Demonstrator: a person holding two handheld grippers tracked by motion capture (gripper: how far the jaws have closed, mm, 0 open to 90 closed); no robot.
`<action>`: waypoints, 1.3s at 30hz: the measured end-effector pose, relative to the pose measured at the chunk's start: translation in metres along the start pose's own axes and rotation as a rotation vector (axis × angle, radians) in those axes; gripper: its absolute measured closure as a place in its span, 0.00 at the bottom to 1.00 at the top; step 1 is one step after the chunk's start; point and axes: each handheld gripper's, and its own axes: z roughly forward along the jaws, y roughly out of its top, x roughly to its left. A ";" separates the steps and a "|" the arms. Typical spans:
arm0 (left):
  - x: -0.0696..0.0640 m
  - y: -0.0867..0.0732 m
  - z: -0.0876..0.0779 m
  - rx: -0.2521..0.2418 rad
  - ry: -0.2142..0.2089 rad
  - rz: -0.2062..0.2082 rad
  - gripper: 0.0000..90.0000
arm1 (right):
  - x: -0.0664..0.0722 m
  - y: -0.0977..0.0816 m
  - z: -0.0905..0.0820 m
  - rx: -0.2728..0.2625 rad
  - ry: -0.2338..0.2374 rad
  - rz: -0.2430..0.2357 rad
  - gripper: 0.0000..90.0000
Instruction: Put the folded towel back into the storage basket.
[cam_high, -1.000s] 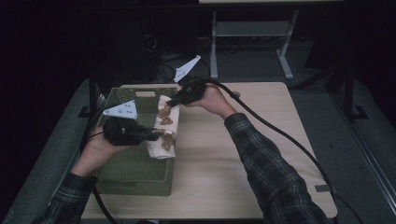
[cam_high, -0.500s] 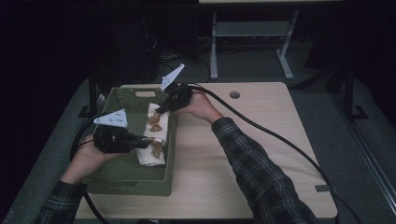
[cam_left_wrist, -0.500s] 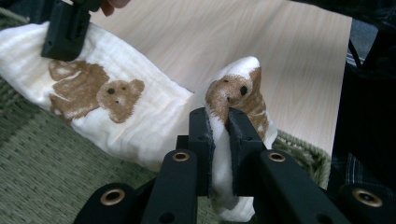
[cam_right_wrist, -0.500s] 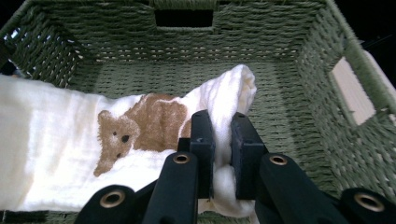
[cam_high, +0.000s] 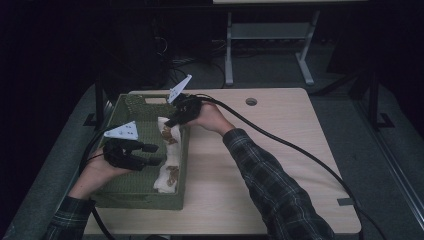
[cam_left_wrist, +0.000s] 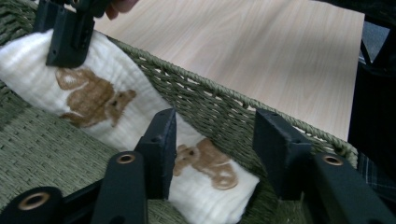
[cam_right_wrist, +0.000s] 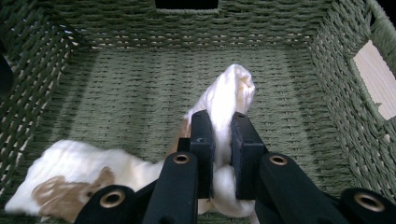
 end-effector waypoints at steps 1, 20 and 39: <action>0.001 0.000 0.002 -0.008 0.002 -0.003 0.51 | -0.003 -0.001 0.002 -0.005 -0.002 0.001 0.90; 0.004 0.002 0.009 -0.037 0.001 -0.022 0.49 | -0.030 0.001 0.006 0.005 -0.073 -0.011 0.81; 0.000 0.025 0.024 -0.066 -0.002 -0.034 0.43 | -0.031 -0.016 -0.046 -0.057 -0.137 0.058 0.53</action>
